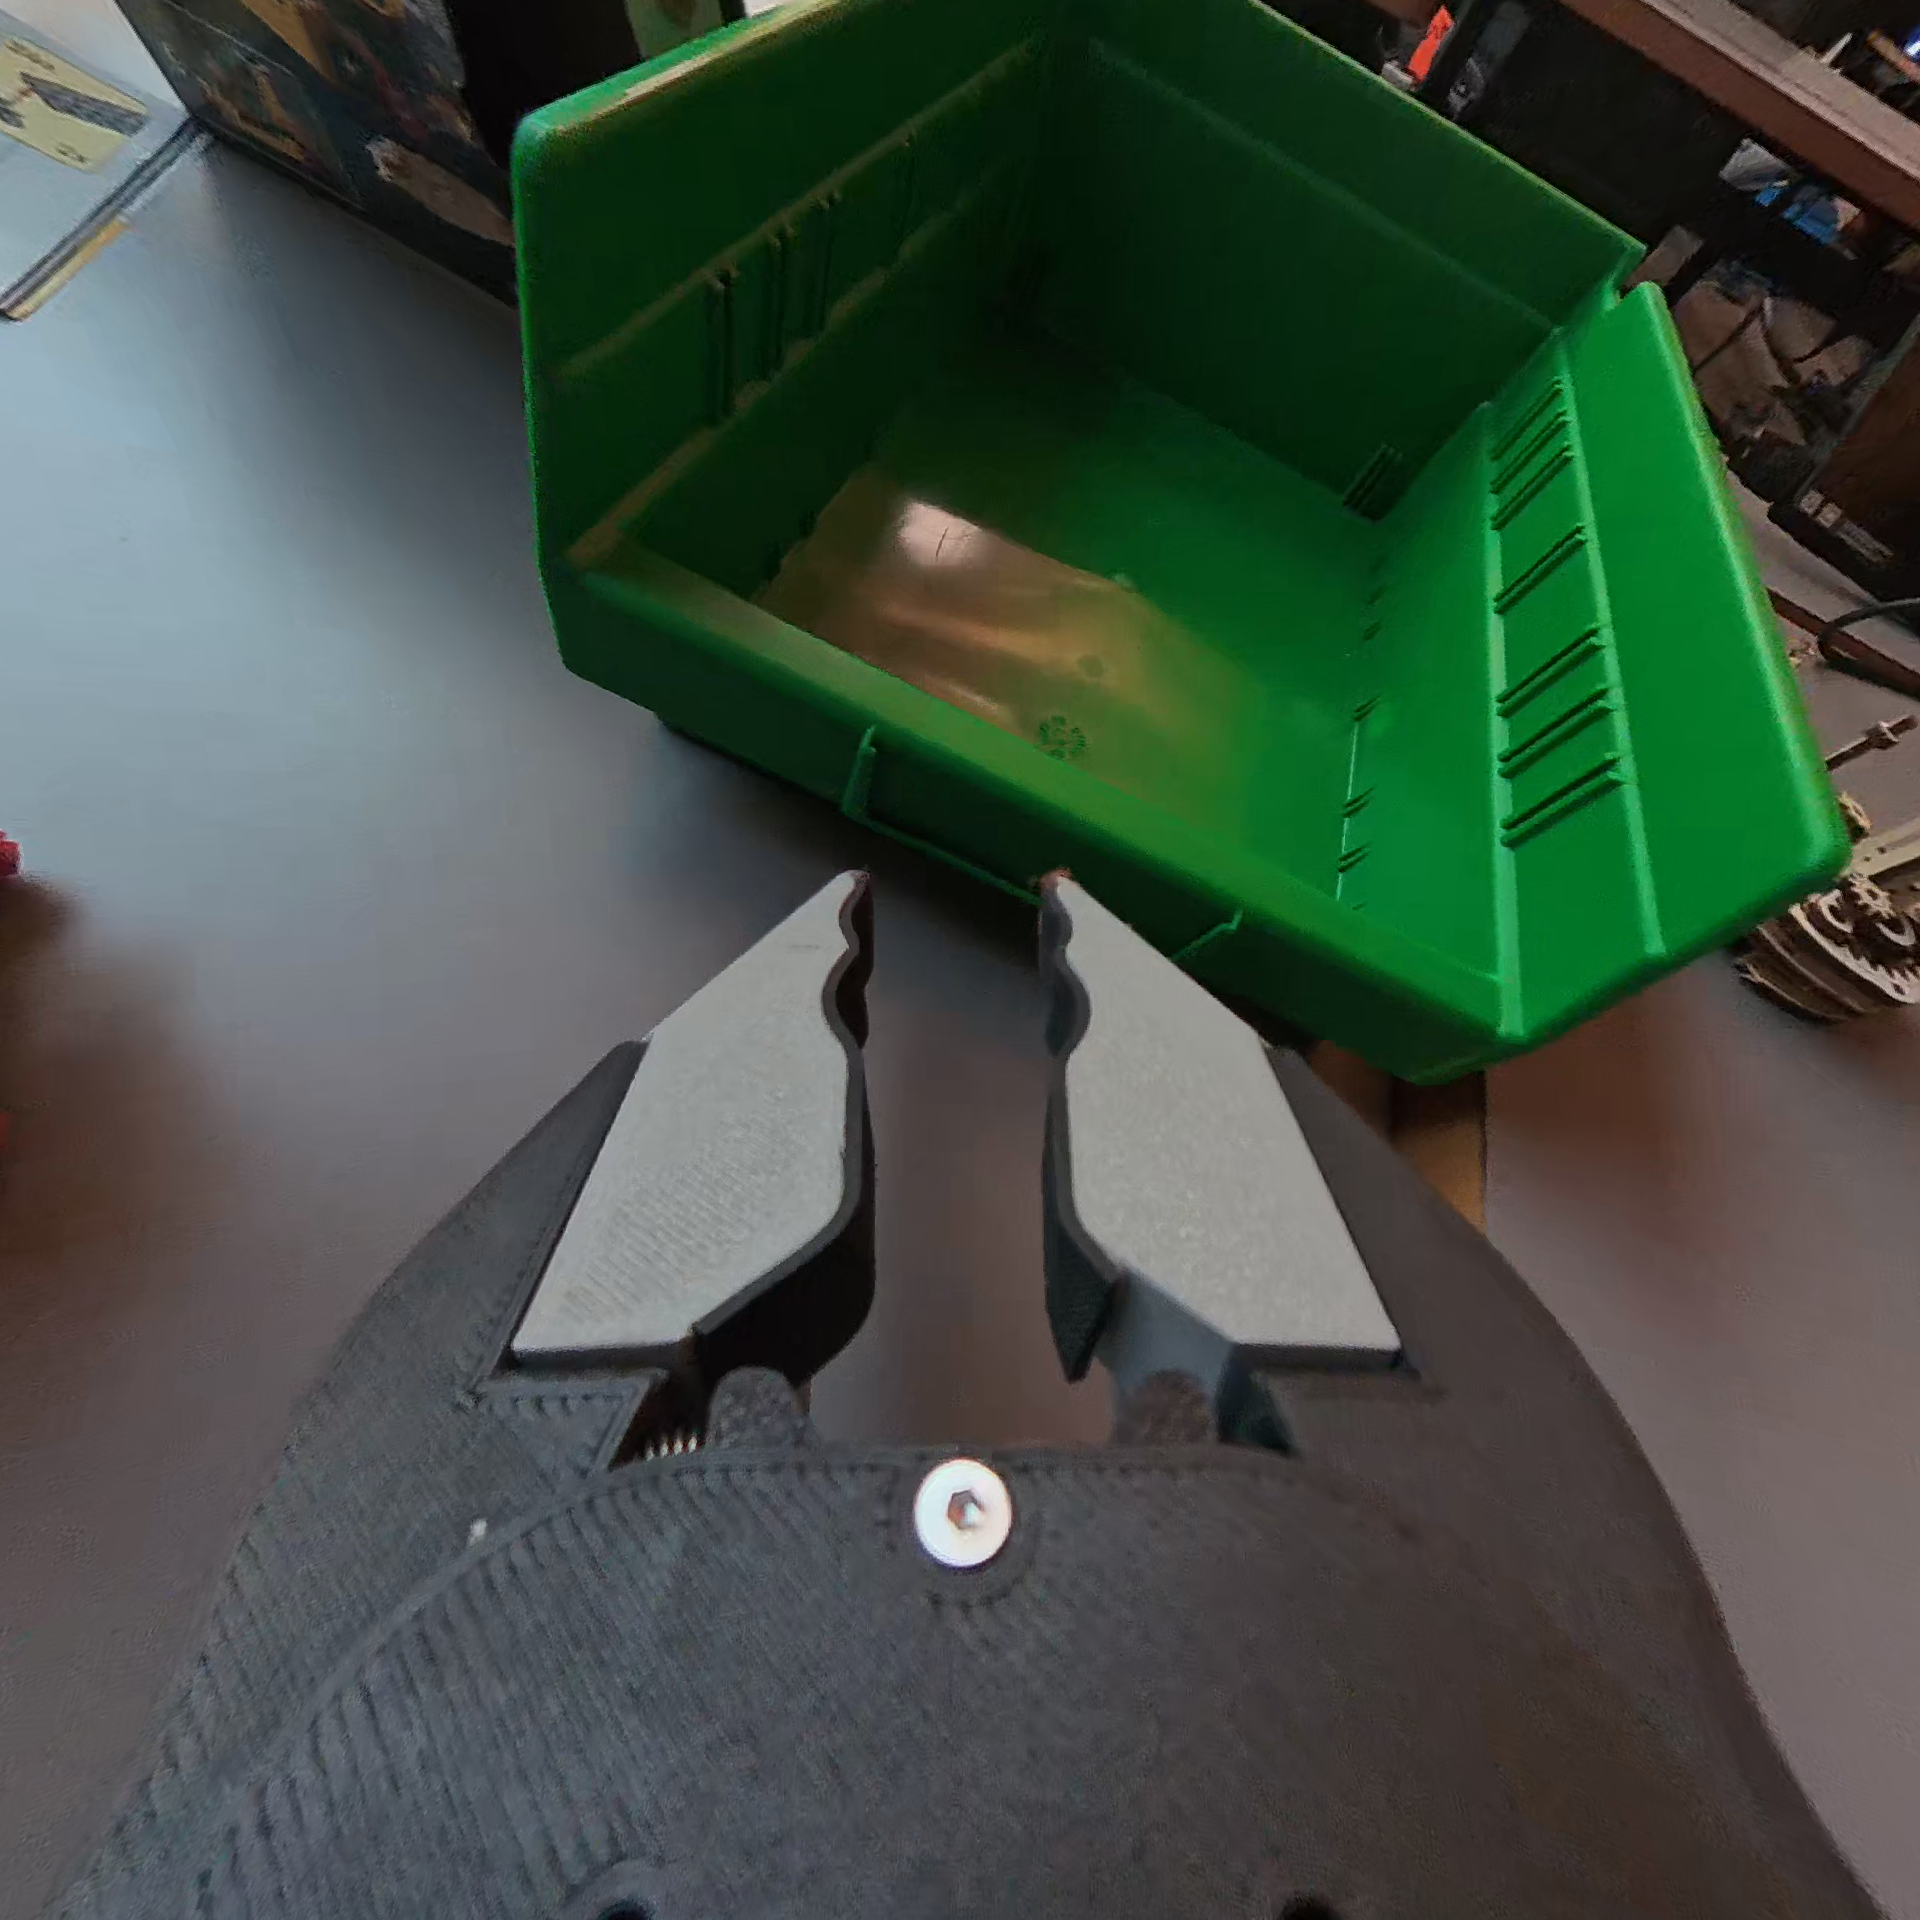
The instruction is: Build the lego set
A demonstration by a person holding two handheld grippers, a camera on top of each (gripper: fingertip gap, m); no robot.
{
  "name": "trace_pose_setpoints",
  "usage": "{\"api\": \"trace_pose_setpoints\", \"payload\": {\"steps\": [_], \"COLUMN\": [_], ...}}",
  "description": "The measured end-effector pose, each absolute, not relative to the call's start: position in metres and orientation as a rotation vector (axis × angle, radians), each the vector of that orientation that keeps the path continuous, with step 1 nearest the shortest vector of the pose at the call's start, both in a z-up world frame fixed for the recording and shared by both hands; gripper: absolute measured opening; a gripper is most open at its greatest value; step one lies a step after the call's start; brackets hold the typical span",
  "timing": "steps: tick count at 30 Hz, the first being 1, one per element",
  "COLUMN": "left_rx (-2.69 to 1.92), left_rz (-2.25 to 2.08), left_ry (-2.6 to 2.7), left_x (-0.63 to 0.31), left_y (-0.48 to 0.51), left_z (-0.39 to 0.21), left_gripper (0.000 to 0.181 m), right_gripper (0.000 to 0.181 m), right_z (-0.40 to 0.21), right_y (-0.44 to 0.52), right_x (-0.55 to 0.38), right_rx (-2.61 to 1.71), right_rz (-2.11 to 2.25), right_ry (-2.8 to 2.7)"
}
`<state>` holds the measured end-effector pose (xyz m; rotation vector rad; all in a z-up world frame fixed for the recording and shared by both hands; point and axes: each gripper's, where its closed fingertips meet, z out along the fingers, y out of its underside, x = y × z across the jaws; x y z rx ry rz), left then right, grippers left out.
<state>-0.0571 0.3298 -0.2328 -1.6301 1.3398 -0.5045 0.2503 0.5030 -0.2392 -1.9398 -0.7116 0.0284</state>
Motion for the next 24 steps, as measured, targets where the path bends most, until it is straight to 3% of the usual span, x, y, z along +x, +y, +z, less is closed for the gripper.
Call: {"api": "trace_pose_setpoints", "payload": {"steps": [1,12,24], "left_rx": [-1.662,-1.545,-1.429], "left_rz": [-0.551,-0.414,-0.556], "left_ry": [1.284,1.316,1.215], "left_x": [-0.060,-0.054,-0.067], "left_y": [0.334,0.333,0.313], "left_z": [-0.229,-0.225,-0.200], "left_gripper": [0.000,0.000,0.000], "right_gripper": [0.028,0.027,0.024], "right_z": [-0.239,-0.225,-0.233], "right_y": [0.505,0.507,0.511], "right_x": [0.253,0.251,0.257], "right_rx": [-1.942,-1.859,-1.914], "right_rz": [0.030,0.036,-0.018], "right_ry": [-0.697,-0.669,-0.659]}}
